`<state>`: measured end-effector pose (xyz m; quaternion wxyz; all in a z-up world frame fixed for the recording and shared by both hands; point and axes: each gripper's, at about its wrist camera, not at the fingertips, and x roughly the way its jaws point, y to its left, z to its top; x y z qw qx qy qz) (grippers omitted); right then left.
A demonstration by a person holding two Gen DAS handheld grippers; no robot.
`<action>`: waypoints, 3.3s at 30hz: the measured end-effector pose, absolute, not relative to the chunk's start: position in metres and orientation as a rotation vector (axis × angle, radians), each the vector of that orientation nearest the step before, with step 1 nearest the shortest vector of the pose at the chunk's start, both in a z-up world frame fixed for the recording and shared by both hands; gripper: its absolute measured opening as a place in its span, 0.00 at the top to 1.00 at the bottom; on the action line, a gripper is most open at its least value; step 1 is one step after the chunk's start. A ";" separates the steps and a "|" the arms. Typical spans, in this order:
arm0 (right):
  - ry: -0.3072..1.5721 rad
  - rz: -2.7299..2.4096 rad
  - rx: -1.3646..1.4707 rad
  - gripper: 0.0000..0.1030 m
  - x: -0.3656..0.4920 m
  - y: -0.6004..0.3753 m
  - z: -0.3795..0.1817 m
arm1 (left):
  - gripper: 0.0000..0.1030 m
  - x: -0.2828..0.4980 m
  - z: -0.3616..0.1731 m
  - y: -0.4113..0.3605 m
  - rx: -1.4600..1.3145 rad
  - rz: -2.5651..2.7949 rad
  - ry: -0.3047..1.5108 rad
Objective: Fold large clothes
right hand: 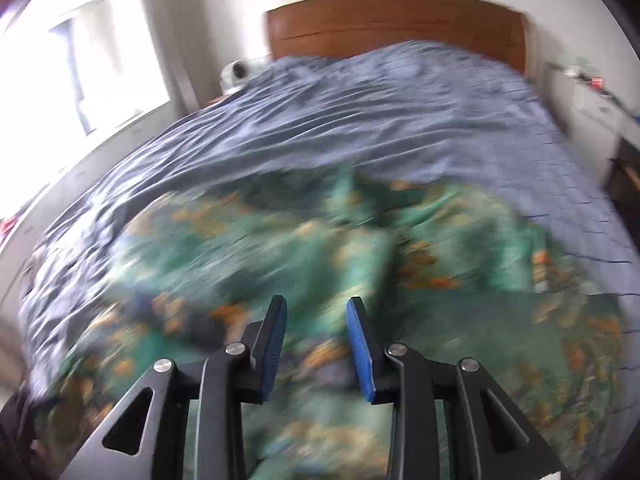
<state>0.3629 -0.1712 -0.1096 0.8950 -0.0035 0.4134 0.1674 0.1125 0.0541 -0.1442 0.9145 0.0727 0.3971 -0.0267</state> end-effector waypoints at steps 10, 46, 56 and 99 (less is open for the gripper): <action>0.912 0.278 0.014 0.69 0.351 -0.159 -0.140 | 0.04 0.160 -0.087 0.050 0.253 -0.096 0.816; 0.916 0.291 0.133 0.69 0.372 -0.184 -0.180 | 0.01 0.434 -0.160 0.073 -0.105 -0.036 1.082; 0.927 0.252 0.061 0.69 0.372 -0.173 -0.177 | 0.01 0.337 -0.146 0.058 -0.036 -0.135 1.077; 1.022 -0.227 0.135 0.25 0.055 -0.392 -0.120 | 0.01 0.112 -0.150 0.170 -0.190 -0.018 1.042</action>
